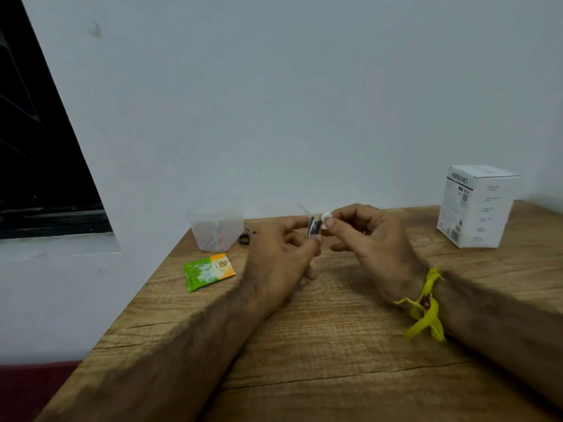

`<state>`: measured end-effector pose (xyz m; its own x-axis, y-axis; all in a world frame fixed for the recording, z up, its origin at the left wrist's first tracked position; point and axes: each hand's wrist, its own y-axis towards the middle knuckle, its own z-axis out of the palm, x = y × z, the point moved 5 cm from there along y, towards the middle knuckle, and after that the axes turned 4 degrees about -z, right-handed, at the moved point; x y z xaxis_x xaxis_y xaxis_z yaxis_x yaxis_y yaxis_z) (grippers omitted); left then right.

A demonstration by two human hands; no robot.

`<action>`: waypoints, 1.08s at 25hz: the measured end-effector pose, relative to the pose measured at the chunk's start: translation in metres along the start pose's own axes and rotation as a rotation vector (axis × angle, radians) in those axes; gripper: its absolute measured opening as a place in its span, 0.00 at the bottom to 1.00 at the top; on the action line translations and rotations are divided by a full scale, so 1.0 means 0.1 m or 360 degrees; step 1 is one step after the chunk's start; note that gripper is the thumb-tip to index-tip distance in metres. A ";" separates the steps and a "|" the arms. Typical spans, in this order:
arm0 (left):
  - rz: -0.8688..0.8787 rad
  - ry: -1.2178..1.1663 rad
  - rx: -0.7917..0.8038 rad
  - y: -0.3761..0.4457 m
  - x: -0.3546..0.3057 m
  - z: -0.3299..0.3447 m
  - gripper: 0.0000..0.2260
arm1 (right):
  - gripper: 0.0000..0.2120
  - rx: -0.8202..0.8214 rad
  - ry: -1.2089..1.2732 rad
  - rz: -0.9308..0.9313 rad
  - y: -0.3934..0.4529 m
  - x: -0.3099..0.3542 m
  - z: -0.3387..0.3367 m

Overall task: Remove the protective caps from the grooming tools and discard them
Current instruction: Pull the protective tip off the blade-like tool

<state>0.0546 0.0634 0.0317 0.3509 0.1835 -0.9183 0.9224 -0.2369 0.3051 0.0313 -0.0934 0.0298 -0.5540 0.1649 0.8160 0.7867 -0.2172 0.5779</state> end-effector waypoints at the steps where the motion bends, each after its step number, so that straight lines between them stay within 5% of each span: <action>1: 0.0163 0.0307 0.0001 0.00 -0.03 0.00 0.15 | 0.03 -0.0013 0.0097 0.0111 0.01 -0.04 -0.01; 4: 0.0494 0.0910 0.0041 -0.01 -0.07 0.01 0.16 | 0.03 0.0024 0.0253 0.0386 0.03 -0.15 -0.01; 10: 0.0528 0.1004 0.0079 -0.04 -0.11 0.05 0.12 | 0.07 0.0065 0.0251 0.0467 0.02 -0.20 0.01; 13: 0.0234 0.0635 -0.0025 0.00 -0.08 -0.02 0.10 | 0.05 -0.0101 0.0390 0.0513 0.06 -0.26 -0.06; 18: -0.0461 -0.0810 0.0190 0.08 0.09 -0.08 0.13 | 0.02 -0.0423 0.0681 0.0572 0.14 -0.33 -0.21; 22: -0.0440 -0.0898 0.0530 0.05 0.14 -0.05 0.14 | 0.03 -0.0430 0.0693 0.0572 0.15 -0.35 -0.22; 27: -0.0201 -0.0708 0.0363 0.06 0.14 -0.05 0.18 | 0.03 -0.0365 0.0579 0.0556 0.13 -0.34 -0.19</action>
<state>0.0658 0.0699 0.0217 0.0906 -0.1878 -0.9780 0.8769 -0.4504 0.1677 0.0554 -0.1200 0.0102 -0.3613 -0.2885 0.8867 0.8834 -0.4103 0.2265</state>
